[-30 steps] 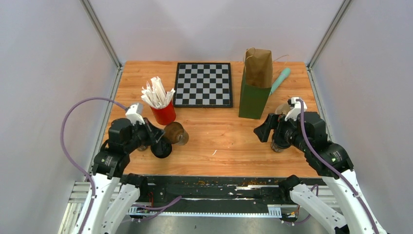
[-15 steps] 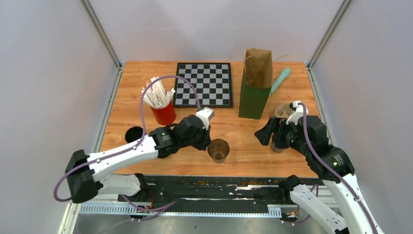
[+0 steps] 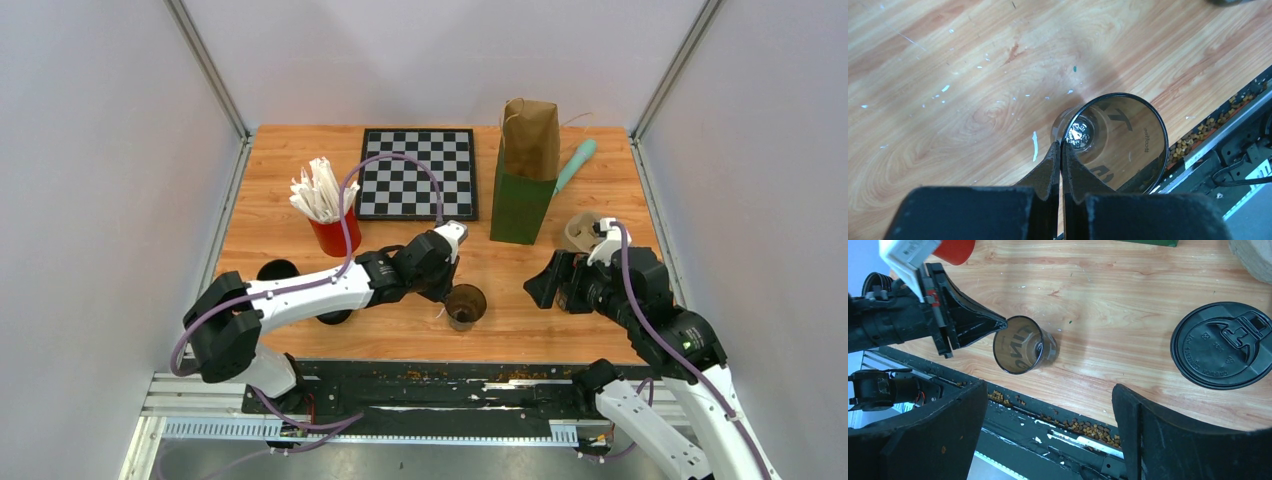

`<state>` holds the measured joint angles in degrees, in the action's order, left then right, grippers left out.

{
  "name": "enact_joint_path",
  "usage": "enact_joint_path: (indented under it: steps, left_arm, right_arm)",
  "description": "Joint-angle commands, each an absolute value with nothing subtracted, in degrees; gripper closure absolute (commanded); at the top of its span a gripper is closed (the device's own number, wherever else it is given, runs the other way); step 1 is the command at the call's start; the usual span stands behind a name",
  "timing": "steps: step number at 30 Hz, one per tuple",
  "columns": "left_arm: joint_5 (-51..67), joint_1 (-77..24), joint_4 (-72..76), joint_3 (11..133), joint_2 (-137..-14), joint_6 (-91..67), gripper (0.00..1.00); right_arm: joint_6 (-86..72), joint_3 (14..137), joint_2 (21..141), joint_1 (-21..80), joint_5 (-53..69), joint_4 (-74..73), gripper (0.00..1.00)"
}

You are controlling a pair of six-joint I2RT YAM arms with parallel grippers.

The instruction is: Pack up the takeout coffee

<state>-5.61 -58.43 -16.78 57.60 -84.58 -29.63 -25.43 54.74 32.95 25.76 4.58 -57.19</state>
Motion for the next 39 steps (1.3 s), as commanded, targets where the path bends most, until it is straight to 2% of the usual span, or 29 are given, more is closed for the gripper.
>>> enact_joint_path:
  steps: [1,6,10,11,14,17,20,23,26,30,32,39]
  left_arm:
    - [-1.94,-58.62,-13.11,59.80,-85.96,-28.92,0.96]
    - [-2.14,-59.05,-11.54,59.36,-86.92,-31.15,0.95]
    - [-3.30,-59.30,-12.12,59.30,-86.58,-32.04,0.87]
    - [-3.59,-59.39,-12.78,59.71,-86.03,-31.86,0.82]
    - [-5.33,-59.49,-15.67,60.84,-83.80,-31.14,0.56]
    - [-7.13,-59.49,-19.37,62.92,-81.45,-29.68,0.36]
    - [-10.83,-59.49,-25.40,65.98,-79.62,-28.79,0.24]
    - [-18.00,-59.47,-33.33,68.67,-78.62,-30.25,0.15]
    - [-25.98,-59.36,-38.87,68.88,-77.46,-33.16,0.02]
    - [-34.01,-59.13,-45.41,68.26,-75.37,-36.94,0.00]
    - [-34.87,-57.99,-46.93,66.28,-73.50,-38.93,0.03]
    - [-28.75,-47.08,-44.19,53.33,-61.07,-43.84,0.28]
  right_arm:
    - [-26.14,54.97,32.08,25.99,4.03,-56.49,0.06]
    - [-25.68,53.54,31.29,25.97,4.20,-57.06,0.06]
    - [-26.06,53.61,31.14,26.01,6.29,-55.19,0.05]
    - [-26.28,53.61,31.23,26.02,7.37,-54.40,0.05]
    - [-26.53,54.46,32.25,26.01,8.70,-53.54,0.05]
    - [-26.30,54.51,32.66,26.02,8.84,-53.30,0.05]
    - [-26.59,53.24,31.50,26.01,9.20,-51.94,0.05]
    - [-26.55,51.74,30.67,26.02,9.74,-51.02,0.05]
    - [-26.43,50.73,30.55,25.99,9.67,-50.54,0.05]
    - [-26.24,50.03,31.03,26.02,10.46,-49.48,0.05]
    - [-26.11,50.09,31.10,26.02,10.71,-49.20,0.05]
    - [-26.62,50.03,31.41,25.99,11.72,-47.50,0.05]
